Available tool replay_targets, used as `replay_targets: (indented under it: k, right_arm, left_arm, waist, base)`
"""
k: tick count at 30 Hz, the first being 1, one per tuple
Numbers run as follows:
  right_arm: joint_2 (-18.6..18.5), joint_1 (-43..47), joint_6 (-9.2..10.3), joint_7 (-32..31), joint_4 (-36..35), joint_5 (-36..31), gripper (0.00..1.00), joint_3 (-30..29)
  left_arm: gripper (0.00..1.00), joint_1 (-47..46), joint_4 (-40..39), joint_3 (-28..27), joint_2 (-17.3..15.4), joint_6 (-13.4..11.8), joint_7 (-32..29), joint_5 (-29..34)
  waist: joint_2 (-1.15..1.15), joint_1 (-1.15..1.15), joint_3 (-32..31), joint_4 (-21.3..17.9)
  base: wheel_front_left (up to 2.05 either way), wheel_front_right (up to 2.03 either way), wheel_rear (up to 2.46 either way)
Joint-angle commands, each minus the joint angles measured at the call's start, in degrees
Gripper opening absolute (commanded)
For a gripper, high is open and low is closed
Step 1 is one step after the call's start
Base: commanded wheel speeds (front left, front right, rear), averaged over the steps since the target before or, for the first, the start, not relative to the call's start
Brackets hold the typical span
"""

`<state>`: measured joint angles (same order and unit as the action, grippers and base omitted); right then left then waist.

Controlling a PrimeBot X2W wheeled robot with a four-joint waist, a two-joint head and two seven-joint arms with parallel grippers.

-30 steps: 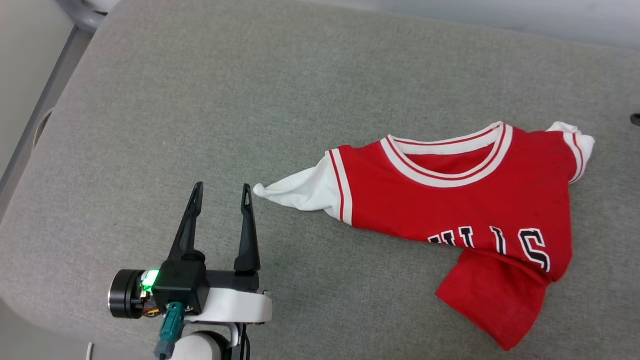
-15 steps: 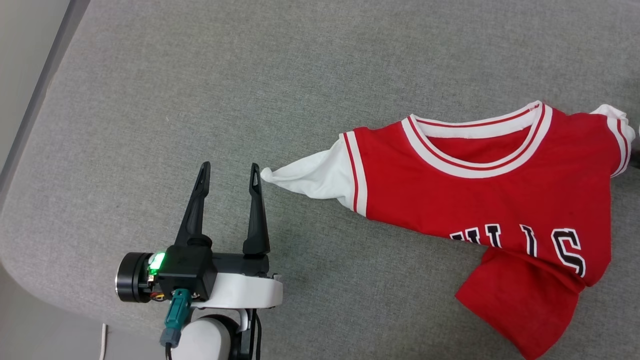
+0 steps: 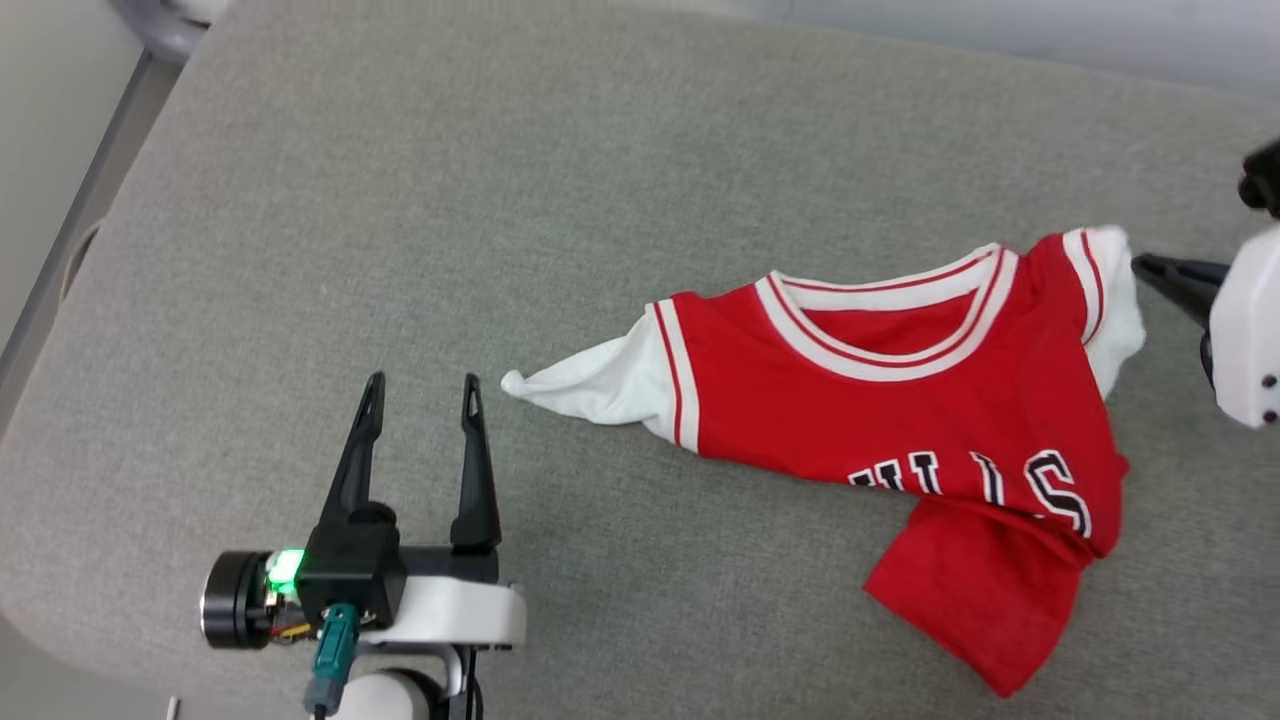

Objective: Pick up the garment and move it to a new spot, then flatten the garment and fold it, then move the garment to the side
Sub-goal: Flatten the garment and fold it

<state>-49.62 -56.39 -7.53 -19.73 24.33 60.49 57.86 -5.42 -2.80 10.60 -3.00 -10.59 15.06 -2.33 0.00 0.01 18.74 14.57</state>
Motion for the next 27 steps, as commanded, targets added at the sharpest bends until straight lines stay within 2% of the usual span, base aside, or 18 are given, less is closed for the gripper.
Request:
replay_targets:
  k: [1, 9, 13, 18, 19, 20, 27]
  right_arm:
    - [-1.0, 2.8, 0.07, 2.1, -1.4, -0.1, 0.00, -0.5]
    - [-5.8, 17.9, 0.07, 12.4, -4.7, 1.8, 0.00, -6.9]
    - [-7.4, 25.8, 0.08, 15.4, -5.5, 3.9, 0.00, -11.3]
    - [-7.7, 33.0, 0.07, 21.4, -5.6, 4.9, 0.00, -18.6]
    - [-7.4, 34.1, 0.07, 22.8, -5.2, 4.4, 0.74, -20.2]
    - [-6.9, 35.0, 0.07, 24.4, -5.0, 3.4, 1.00, -21.7]
    - [-2.0, 39.5, 0.07, 29.2, -5.4, -3.4, 1.00, -30.7]
  left_arm:
    - [1.00, 1.3, 0.1, -0.5, -0.3, 0.3, 0.2, 0.3]
    - [1.00, 6.1, 0.1, -2.9, -1.2, 0.8, 0.2, 1.1]
    - [1.00, 7.6, -0.2, -3.9, -1.4, 0.9, 0.2, 1.2]
    - [1.00, 8.8, -0.2, -4.6, -1.6, 1.4, 0.2, 1.2]
    - [1.00, 8.8, -0.2, -4.7, -1.6, 1.4, 0.2, 1.2]
    - [1.00, 8.9, -0.3, -4.9, -1.6, 1.4, 0.2, 1.2]
    - [1.00, 9.5, -0.2, -4.9, -1.3, 1.8, 0.2, 1.6]
  waist:
    - [0.00, -0.01, -3.0, -2.2]
    - [0.00, -0.01, -8.7, -6.7]
    - [0.00, -0.01, -10.4, -8.7]
    - [0.00, -0.01, -11.4, -9.9]
    - [0.00, -0.01, -11.5, -10.1]
    - [0.00, -0.01, -11.5, -10.3]
    - [0.00, -0.01, -12.1, -10.6]
  base:
    - [0.00, 0.00, 0.00]
    - [0.00, 0.00, 0.00]
    - [0.00, 0.00, 0.00]
    - [0.00, 0.00, 0.00]
    - [0.00, 0.00, 0.00]
    - [0.00, 0.00, 0.00]
    - [0.00, 0.00, 0.00]
